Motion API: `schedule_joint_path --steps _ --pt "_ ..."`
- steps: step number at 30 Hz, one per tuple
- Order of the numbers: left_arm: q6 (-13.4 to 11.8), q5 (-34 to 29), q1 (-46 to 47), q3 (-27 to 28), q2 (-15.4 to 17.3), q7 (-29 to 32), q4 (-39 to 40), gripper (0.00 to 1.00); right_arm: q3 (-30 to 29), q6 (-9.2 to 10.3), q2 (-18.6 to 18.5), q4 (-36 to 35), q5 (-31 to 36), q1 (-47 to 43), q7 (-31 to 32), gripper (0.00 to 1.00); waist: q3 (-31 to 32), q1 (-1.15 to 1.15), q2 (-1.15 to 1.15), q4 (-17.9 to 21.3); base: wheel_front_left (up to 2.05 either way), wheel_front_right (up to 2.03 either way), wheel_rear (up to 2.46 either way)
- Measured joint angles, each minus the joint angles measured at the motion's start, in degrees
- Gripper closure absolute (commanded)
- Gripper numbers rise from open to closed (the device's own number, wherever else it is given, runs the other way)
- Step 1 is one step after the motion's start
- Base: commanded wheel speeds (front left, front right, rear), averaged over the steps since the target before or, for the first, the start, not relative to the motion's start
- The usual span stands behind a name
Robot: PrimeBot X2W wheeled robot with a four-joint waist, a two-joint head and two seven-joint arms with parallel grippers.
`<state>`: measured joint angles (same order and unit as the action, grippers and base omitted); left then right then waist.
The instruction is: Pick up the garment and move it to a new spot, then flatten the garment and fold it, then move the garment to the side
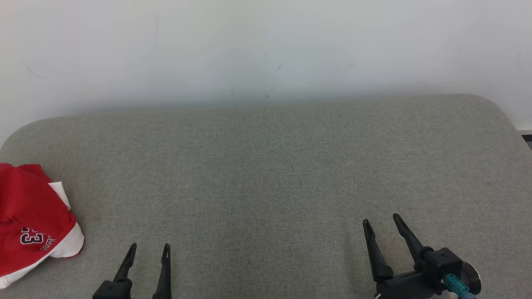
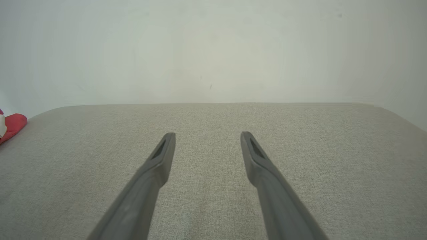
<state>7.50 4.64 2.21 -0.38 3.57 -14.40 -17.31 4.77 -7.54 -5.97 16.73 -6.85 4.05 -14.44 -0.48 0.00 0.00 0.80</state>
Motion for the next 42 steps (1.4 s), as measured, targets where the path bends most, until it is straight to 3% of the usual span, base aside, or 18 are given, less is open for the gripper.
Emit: schedule_joint_path --steps 29,42 --pt "0.01 -1.11 -0.79 3.50 -0.57 -0.65 0.05 0.00 -5.37 0.00 2.03 0.67 2.12 -0.68 -0.56 0.00 0.50 0.00 0.00 -0.13 0.00 0.00 0.00" --pt "-0.41 -1.13 -1.04 5.69 -0.62 -0.65 -0.12 0.00 -2.80 0.00 2.00 0.34 0.87 -0.82 -0.67 0.00 -0.14 0.01 0.00 -6.29 0.00 0.00 0.00"
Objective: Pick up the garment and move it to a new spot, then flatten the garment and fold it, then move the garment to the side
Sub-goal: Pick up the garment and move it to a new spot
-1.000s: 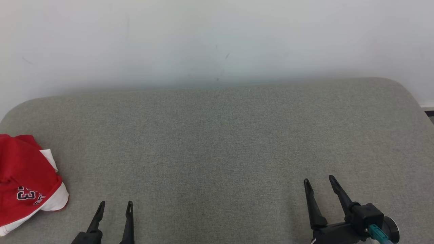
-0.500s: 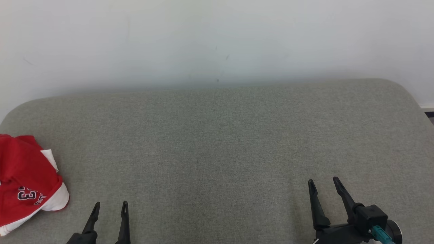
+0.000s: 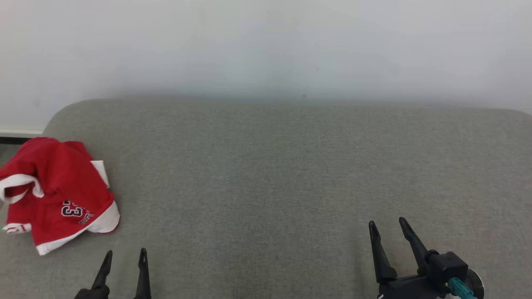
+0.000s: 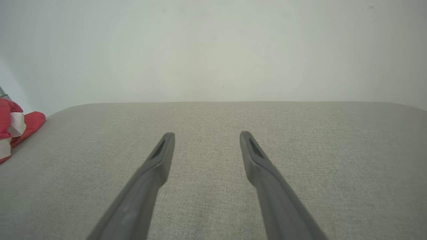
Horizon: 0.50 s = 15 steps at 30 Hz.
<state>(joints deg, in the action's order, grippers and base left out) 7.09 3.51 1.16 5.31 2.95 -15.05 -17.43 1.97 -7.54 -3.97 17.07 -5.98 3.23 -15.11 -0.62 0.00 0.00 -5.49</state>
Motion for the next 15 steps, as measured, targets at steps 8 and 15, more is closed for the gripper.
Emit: schedule_joint_path --steps 8,15 --pt "-0.30 -0.42 -0.35 1.13 -0.01 0.00 -0.07 0.00 0.66 0.00 0.16 -0.48 -0.56 -0.01 -0.01 0.00 -0.63 0.00 0.00 -7.59 0.00 0.00 0.00" --pt "-0.62 -0.01 -1.14 2.25 -0.02 0.00 -0.07 0.00 1.00 0.00 0.42 -0.56 0.09 0.02 -0.02 0.00 -1.13 0.00 0.00 -15.37 0.00 0.00 0.00"
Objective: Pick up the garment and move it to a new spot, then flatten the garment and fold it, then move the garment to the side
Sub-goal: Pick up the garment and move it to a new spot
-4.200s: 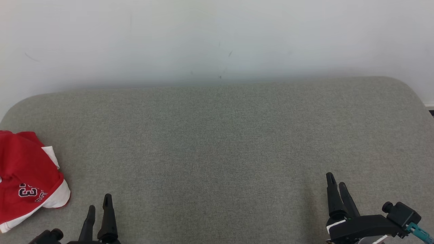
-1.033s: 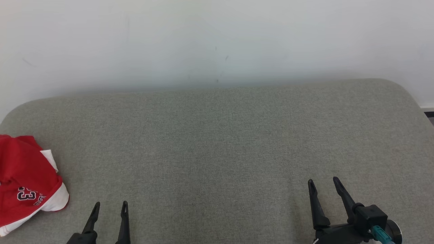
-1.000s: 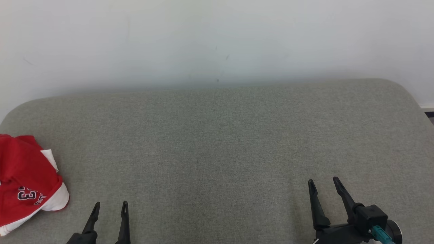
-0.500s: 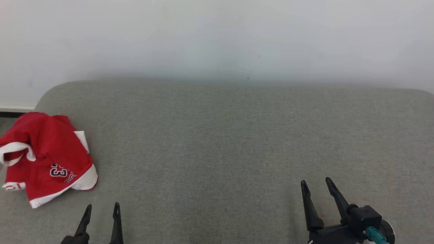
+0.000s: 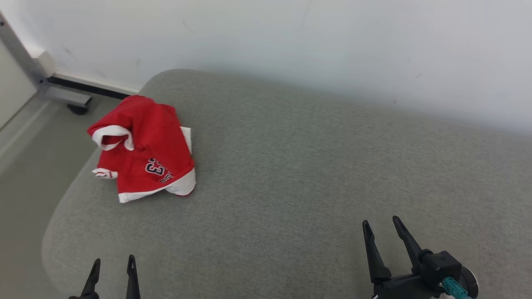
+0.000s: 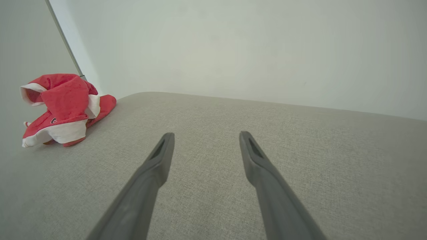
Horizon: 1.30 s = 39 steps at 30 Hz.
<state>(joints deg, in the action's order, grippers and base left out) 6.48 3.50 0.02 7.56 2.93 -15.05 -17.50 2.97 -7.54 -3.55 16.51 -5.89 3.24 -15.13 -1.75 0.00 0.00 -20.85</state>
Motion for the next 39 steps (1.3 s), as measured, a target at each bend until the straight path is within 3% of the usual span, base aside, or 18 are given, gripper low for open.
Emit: schedule_joint_path --steps 9,20,24,32,39 --pt "-2.10 2.88 -1.77 2.49 0.04 0.00 1.99 0.00 4.59 -0.01 -1.05 1.54 0.49 3.22 0.00 0.00 -1.64 0.00 0.00 -8.42 0.00 0.00 0.00" --pt "-4.78 5.66 -3.28 1.91 0.00 0.00 3.76 0.00 7.17 -0.01 -3.27 3.96 -0.22 6.06 0.00 0.00 -5.81 0.00 0.00 -11.07 0.00 0.00 0.00" --pt "-4.41 5.78 -2.29 1.19 -0.02 0.00 3.12 0.00 5.34 0.00 -3.69 4.11 0.03 5.85 0.01 0.00 -6.13 0.00 0.00 -11.01 0.00 0.00 0.00" --pt "-0.83 7.39 3.47 -0.10 0.00 0.00 -0.37 0.00 1.11 0.00 -3.72 1.75 0.03 3.52 0.01 0.00 -7.02 0.00 0.00 -10.53 0.00 0.00 0.00" --pt "0.67 7.08 12.84 1.30 0.83 -0.01 -2.75 0.00 1.82 0.00 -5.77 0.15 0.27 4.23 0.00 0.00 -8.93 0.00 0.00 -8.20 0.00 0.00 0.00"
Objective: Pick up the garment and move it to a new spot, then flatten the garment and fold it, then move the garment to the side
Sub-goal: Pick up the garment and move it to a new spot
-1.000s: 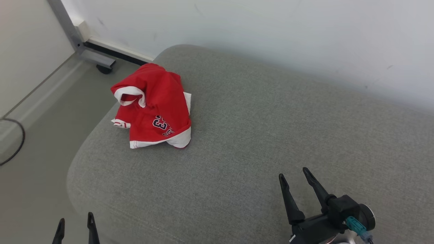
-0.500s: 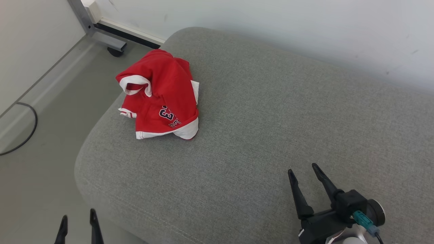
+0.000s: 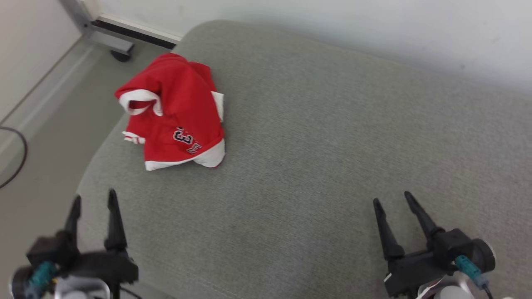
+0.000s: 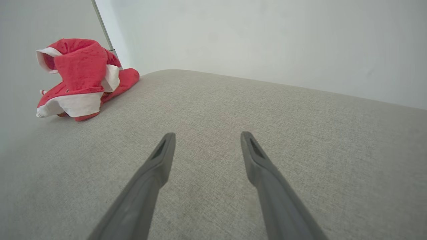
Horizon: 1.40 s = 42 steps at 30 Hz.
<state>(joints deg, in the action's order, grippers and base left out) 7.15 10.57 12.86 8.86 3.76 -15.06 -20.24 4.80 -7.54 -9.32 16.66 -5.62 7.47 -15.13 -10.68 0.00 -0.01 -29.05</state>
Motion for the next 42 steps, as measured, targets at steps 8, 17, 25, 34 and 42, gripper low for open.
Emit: schedule_joint_path --steps 8,17,25,34,42 --pt "0.35 0.64 11.43 -0.92 5.12 0.00 -4.99 0.00 0.45 0.00 -2.25 -2.92 -0.57 2.17 0.00 0.00 -3.60 0.00 0.00 3.93 0.00 0.00 0.00" --pt "0.37 4.94 24.68 -0.90 13.86 0.00 -17.57 0.00 1.36 0.00 -3.49 -4.28 -1.90 3.60 0.00 0.00 -7.96 0.00 0.00 10.13 0.00 0.00 0.00" --pt "0.38 11.36 33.10 -9.23 20.56 4.11 -26.85 0.00 2.34 -0.01 -4.56 -4.13 -3.09 4.74 -0.02 0.00 -11.25 0.00 0.00 13.90 0.00 0.00 0.00" --pt "0.40 16.45 37.58 -16.90 26.72 15.51 -32.99 0.00 5.12 -0.02 -5.00 -3.77 -4.56 6.74 -0.13 0.00 -13.87 0.00 0.00 18.21 0.00 0.00 0.00" --pt "0.35 19.57 38.12 -19.68 26.38 19.29 -36.66 1.00 6.21 -0.03 -4.54 -2.75 -5.61 8.00 -0.34 0.00 -15.02 0.00 0.01 21.42 0.00 0.00 0.00"
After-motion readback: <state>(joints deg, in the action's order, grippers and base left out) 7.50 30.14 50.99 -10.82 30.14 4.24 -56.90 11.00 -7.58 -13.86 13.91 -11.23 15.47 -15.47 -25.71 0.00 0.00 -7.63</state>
